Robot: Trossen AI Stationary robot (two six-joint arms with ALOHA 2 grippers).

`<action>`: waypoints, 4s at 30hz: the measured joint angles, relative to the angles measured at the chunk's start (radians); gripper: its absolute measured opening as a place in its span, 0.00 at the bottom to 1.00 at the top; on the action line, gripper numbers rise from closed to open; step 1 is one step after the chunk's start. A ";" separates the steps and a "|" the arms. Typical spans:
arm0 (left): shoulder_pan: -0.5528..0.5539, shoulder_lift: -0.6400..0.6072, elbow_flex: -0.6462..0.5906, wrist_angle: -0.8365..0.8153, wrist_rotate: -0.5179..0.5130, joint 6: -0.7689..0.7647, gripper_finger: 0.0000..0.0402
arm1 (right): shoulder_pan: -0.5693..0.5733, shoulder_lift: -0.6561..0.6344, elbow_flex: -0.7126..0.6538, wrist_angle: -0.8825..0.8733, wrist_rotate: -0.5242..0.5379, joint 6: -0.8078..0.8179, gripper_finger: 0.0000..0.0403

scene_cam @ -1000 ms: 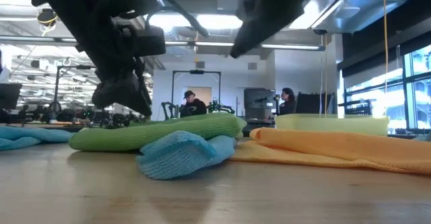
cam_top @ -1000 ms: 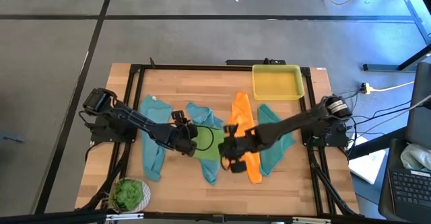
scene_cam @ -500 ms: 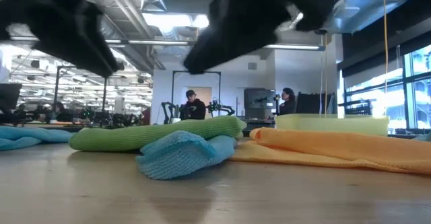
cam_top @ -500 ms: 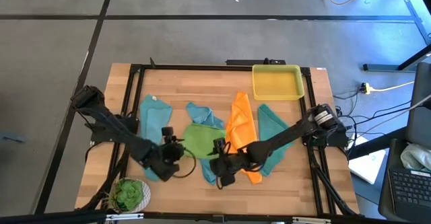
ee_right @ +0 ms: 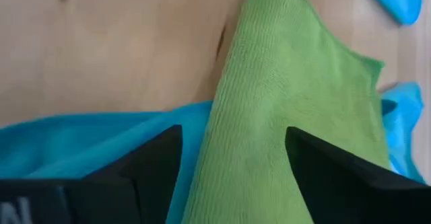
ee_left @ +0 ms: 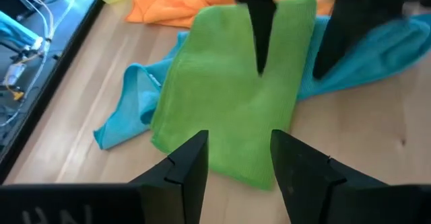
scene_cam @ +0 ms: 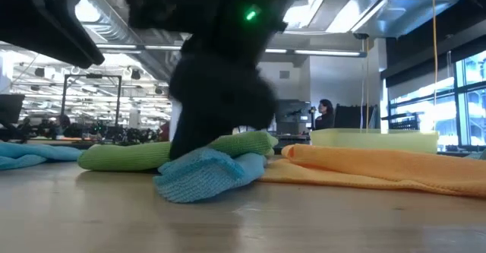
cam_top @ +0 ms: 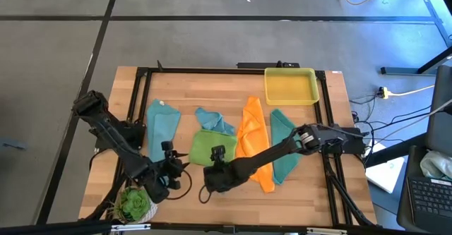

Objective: Fold microfiber towels
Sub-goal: Put the folded green microfiber cloth into the yellow bin

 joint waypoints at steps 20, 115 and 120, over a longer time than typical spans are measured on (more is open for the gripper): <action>-0.065 0.000 0.000 0.001 -0.011 -0.055 0.38 | -0.024 0.040 0.065 -0.125 0.038 -0.007 0.21; -0.136 0.003 0.000 0.003 0.001 -0.183 0.38 | -0.199 -0.137 0.353 -0.729 -0.090 0.075 0.01; -0.160 0.003 0.000 0.013 -0.005 -0.191 0.38 | -0.279 -0.229 0.353 -0.852 -0.112 0.112 0.01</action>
